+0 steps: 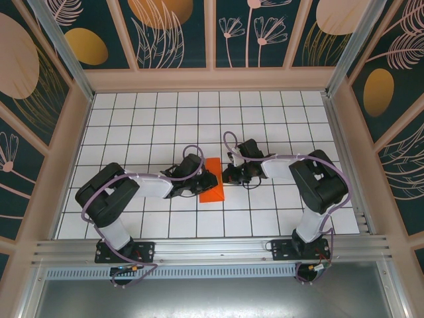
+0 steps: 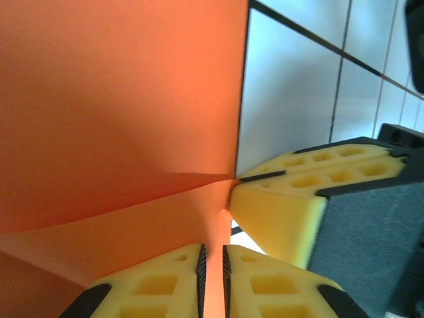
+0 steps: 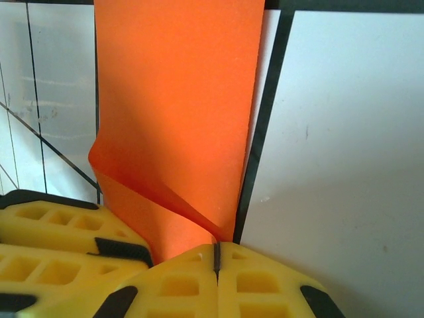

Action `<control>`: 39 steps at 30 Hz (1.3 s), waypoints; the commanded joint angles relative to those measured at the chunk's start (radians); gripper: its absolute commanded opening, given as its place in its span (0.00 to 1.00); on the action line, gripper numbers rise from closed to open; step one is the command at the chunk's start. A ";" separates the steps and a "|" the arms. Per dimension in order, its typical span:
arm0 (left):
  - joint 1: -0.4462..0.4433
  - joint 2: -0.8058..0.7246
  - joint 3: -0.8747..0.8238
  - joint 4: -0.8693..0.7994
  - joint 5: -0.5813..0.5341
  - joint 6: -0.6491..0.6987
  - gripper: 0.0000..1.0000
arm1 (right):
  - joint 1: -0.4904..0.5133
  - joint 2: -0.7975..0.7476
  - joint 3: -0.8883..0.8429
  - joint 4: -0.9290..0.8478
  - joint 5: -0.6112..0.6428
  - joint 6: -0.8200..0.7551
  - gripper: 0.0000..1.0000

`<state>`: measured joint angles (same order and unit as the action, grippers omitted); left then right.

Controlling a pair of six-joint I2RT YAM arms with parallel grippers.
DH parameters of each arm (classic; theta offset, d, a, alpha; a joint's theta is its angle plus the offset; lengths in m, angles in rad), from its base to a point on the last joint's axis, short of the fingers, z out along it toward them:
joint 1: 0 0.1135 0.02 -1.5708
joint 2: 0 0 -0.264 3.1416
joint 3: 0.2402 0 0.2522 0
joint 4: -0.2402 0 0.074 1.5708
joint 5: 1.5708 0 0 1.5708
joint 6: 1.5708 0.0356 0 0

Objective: Fold a paper plane with a square sheet of paper (pick it up from the middle)
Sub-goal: Fold the triangle a second time at the center of the table.

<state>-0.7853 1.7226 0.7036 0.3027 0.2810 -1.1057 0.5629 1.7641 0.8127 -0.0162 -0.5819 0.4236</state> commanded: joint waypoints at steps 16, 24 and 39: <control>0.006 0.017 0.001 -0.007 -0.009 0.012 0.18 | 0.000 0.031 0.031 -0.021 0.008 -0.023 0.00; 0.005 0.020 -0.014 -0.021 -0.024 0.009 0.17 | 0.000 0.028 0.032 -0.033 0.011 -0.024 0.00; 0.006 0.017 -0.079 -0.008 -0.042 -0.025 0.12 | -0.040 -0.181 -0.064 0.005 0.015 0.056 0.16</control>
<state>-0.7853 1.7283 0.6556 0.3454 0.2626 -1.1183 0.5278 1.5948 0.7715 -0.0135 -0.5716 0.4633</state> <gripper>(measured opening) 0.120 0.161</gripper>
